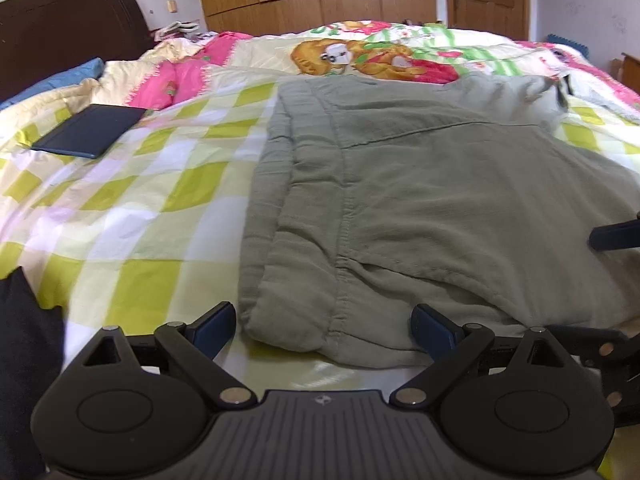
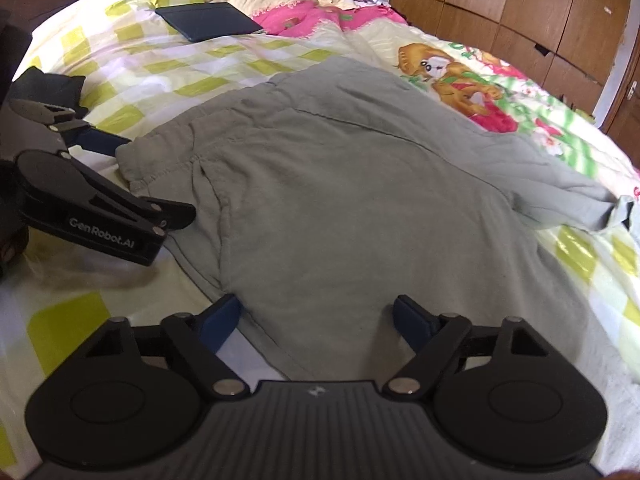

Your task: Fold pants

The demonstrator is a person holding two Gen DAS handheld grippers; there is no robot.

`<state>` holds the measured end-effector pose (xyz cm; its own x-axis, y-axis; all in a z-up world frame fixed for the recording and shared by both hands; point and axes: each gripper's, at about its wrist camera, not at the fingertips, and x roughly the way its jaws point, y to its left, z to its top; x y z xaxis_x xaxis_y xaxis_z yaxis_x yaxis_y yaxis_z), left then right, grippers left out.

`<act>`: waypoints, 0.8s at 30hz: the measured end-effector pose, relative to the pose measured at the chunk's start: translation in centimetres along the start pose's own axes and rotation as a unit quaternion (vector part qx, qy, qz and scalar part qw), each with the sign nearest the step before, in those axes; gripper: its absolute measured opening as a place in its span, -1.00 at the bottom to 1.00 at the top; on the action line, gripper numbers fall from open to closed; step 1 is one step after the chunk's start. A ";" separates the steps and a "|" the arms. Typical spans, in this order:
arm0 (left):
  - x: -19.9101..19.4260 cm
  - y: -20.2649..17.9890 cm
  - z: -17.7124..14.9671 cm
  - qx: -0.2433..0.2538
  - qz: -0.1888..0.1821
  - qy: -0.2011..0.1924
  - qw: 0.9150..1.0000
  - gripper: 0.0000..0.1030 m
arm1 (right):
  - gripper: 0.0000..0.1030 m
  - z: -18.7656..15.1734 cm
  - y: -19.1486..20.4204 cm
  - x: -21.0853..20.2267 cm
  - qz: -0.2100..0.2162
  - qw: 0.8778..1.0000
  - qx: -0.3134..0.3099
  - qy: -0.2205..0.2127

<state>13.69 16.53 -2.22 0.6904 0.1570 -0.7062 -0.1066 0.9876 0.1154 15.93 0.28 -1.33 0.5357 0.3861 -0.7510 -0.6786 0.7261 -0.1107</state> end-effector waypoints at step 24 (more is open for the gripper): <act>-2.6 4.4 -1.5 0.007 -0.021 0.009 1.000 -0.05 | -0.59 2.7 7.0 0.1 0.053 0.996 -0.042 0.053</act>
<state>10.31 20.51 -0.92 0.6809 0.1147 -0.7234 -0.0671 0.9933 0.0943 12.64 6.92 -0.40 0.4060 0.3928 -0.8251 -0.7708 0.6322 -0.0783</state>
